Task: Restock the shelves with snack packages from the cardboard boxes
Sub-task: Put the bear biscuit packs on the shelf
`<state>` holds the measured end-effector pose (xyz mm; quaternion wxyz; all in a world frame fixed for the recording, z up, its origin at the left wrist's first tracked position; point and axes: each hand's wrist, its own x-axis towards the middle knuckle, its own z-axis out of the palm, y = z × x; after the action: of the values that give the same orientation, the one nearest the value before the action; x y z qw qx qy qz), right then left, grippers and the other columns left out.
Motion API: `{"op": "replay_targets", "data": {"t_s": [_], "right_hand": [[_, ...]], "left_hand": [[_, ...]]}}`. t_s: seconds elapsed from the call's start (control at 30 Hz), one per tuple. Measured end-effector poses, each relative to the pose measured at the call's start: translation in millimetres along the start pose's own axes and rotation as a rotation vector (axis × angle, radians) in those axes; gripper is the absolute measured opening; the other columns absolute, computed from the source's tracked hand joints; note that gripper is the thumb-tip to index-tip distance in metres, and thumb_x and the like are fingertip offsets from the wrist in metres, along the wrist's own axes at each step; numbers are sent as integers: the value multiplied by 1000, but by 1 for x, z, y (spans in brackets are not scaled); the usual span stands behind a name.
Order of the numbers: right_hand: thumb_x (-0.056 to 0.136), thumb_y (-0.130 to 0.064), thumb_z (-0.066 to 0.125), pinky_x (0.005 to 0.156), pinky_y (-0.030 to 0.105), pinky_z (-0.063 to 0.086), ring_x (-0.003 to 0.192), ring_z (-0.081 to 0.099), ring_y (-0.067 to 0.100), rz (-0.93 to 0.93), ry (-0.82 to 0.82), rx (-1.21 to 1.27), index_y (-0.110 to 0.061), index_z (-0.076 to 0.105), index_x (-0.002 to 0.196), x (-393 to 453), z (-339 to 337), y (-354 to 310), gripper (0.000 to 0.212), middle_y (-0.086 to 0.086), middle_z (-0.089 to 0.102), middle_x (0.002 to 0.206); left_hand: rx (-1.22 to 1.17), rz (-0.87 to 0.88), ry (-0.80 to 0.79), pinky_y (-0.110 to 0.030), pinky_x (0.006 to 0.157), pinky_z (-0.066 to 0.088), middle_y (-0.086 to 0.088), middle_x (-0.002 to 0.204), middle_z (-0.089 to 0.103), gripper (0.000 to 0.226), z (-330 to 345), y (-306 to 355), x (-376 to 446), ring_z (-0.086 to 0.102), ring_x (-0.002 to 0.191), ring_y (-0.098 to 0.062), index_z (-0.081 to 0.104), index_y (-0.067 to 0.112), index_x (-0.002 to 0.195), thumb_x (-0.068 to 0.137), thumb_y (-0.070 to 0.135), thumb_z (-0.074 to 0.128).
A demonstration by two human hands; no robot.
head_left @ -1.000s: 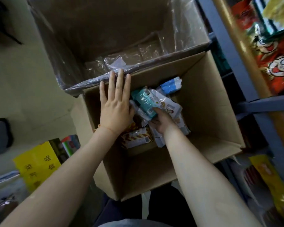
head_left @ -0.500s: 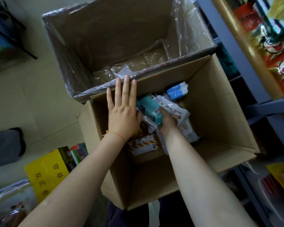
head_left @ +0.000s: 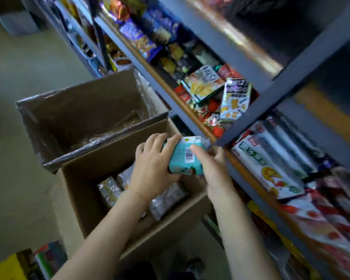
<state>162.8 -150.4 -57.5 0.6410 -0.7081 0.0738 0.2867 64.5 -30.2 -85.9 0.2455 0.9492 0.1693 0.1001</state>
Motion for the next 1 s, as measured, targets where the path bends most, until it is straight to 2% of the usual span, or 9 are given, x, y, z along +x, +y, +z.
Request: {"op": "replay_targets", "data": {"t_s": [0.17,0.27,0.4,0.5,0.63,0.8,0.87,0.93,1.0], "right_hand": [[104,-33,47,58,32,48,66,61,20,-306,34,119,-18,54,101,-54,-71,-78,17,6,62,80],[106,-25,43,59,32,45,63,55,16,-495,91,77,-17,53,91,-81,-108,-102,19,2,56,73],[104,-34,47,78,37,54,84,69,8,-507,34,-31,-22,60,100,-110,-142,-112,19,-9,72,86],[94,-51,58,83,31,59,101,71,11,-436,-130,-32,-22,60,123,-127,-166,-114,41,-5,74,109],[86,-17,77,73,27,59,96,74,17,-498,-16,99,-16,64,120,-146,-195,-117,37,2,75,109],[74,-29,86,86,41,59,101,70,16,-706,264,24,-37,62,116,-163,-242,-131,48,-3,69,116],[71,-32,87,84,39,59,103,69,14,-741,297,8,-42,59,116,-169,-258,-137,54,-5,67,119],[72,-26,88,79,32,58,97,70,9,-763,310,-2,-42,59,114,-176,-268,-143,53,-9,69,112],[73,-28,88,83,35,58,97,69,7,-777,315,-88,-42,62,107,-179,-276,-149,45,-11,71,107]], "left_hand": [[-739,-88,44,-33,77,57,10,110,68,64,-55,86,9,68,97,-13,50,26,125,69,43,77],[-1415,-266,-176,-42,89,58,-5,118,73,51,-82,141,9,72,105,-27,58,20,127,81,36,73],[-1662,-405,-292,-43,92,56,-10,118,75,56,-97,206,8,72,107,-27,66,18,127,83,52,59],[-1636,-369,-293,-39,90,57,-11,117,75,47,-94,241,7,73,106,-25,66,15,127,99,49,47],[-1493,-280,-282,-48,104,50,-7,116,75,38,-82,275,8,71,110,-26,66,17,124,102,43,51],[-899,33,162,-45,123,26,11,160,28,92,-81,289,21,28,149,-16,21,34,158,84,47,74],[-592,289,329,-42,123,16,12,161,21,88,-90,292,25,17,151,-10,26,32,157,85,53,71],[-414,540,241,-47,122,25,16,149,38,77,-105,301,31,33,141,-2,45,33,148,81,62,70],[-413,605,-134,-38,109,45,22,131,57,68,-114,314,37,53,118,12,57,35,135,75,57,81]]}}
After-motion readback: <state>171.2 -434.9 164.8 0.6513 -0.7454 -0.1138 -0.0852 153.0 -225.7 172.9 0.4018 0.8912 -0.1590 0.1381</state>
